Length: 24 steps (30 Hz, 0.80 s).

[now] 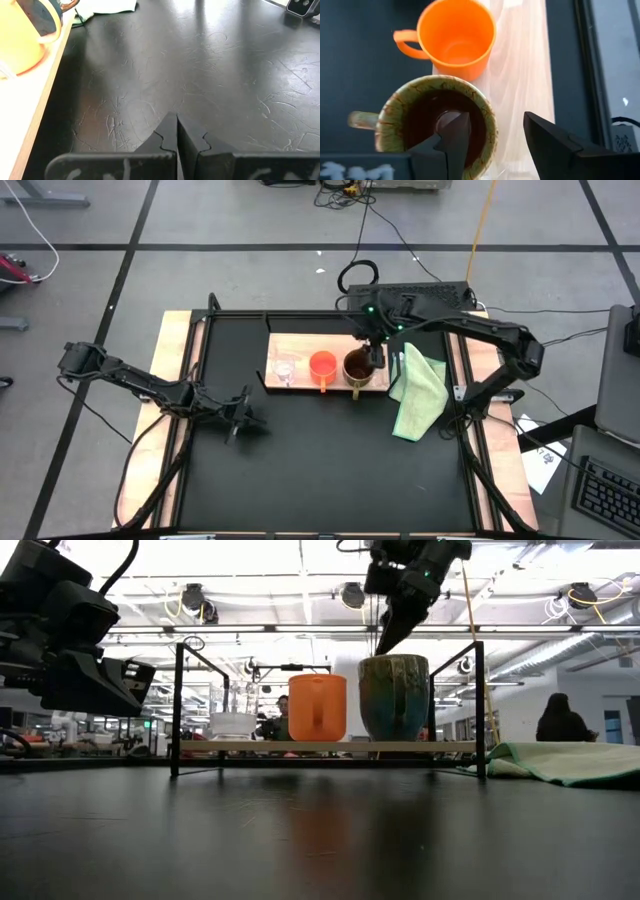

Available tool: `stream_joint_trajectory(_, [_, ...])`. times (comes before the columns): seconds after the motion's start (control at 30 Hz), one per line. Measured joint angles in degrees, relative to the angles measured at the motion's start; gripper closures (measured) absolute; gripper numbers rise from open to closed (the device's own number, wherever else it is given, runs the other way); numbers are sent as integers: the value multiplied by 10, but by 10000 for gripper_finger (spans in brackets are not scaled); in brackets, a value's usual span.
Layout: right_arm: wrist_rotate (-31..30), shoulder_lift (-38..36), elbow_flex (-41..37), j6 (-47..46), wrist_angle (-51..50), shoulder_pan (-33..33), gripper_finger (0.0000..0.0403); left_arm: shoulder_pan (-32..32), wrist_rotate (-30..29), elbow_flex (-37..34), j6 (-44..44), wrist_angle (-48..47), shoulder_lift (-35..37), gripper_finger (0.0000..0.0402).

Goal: Stack small to large cups/mugs on shelf
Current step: Return to Home Position

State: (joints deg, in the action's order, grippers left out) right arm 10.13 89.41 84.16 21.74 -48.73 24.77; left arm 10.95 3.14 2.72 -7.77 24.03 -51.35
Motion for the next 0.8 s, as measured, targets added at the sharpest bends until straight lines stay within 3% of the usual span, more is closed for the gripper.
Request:
stream_joint_trajectory(0.37, [1,-53,0,-20,-17,-2,235,0,0,0,3,0,0,401])
stream_joint_trajectory(0.47, [3,-57,0,-19,-18,-7,277,0,0,0,2,-1,0,401])
stream_joint_trajectory(0.63, [4,-56,-5,-21,-21,-19,388,0,0,0,2,-2,0,401])
stream_joint_trajectory(0.8, [4,-67,-40,-22,-13,-42,400,0,0,0,4,-3,0,401])
